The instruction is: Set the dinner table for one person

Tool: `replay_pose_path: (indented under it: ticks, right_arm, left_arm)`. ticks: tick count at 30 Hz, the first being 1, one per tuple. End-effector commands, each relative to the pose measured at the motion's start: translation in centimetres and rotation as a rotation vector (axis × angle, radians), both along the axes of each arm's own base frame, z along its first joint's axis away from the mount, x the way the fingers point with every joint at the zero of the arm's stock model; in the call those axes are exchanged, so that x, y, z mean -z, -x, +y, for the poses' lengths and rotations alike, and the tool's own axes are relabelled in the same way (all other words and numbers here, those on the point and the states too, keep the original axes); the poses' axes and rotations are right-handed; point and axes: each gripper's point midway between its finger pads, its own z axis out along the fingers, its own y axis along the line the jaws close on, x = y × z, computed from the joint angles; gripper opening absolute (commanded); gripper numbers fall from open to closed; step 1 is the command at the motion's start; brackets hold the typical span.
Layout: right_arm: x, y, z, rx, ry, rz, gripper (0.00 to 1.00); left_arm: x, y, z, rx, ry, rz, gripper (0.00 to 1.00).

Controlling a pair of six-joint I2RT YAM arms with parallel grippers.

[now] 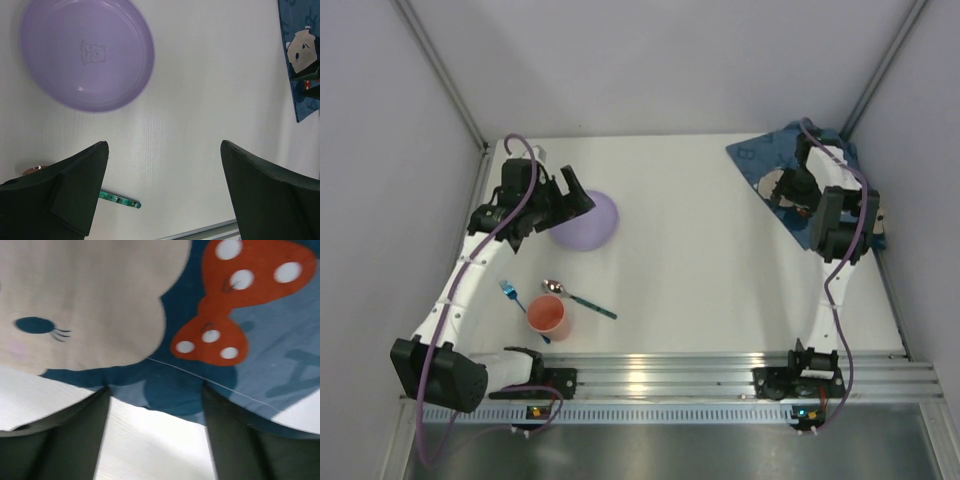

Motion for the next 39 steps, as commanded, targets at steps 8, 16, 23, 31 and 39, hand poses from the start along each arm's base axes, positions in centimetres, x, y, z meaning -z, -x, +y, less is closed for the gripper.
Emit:
replay_pose_path:
  ticks: [8, 16, 23, 31, 39]
  right_arm:
    - [3.2, 1.9, 3.3, -0.057, -0.008, 0.037, 0.00]
    - [-3.0, 3.8, 16.4, -0.182, -0.317, -0.099, 0.00]
    - [-9.7, 7.5, 28.9, -0.250, -0.666, -0.221, 0.20]
    - [-16.7, 9.2, 30.8, -0.422, -0.802, -0.371, 1.00]
    - [-17.9, 13.0, 19.4, -0.302, -0.505, -0.443, 1.00]
  left_arm:
    - [0.9, 0.2, 0.6, 0.002, -0.047, 0.020, 0.99]
    - [0.8, -0.8, 1.0, -0.005, -0.082, 0.017, 0.99]
    - [-0.1, -1.6, 1.4, -0.014, -0.117, 0.002, 0.99]
    - [-0.4, -2.4, -2.7, 0.108, -0.116, -0.009, 0.99]
    - [9.4, -1.0, -15.6, 0.332, -0.224, 0.234, 0.98]
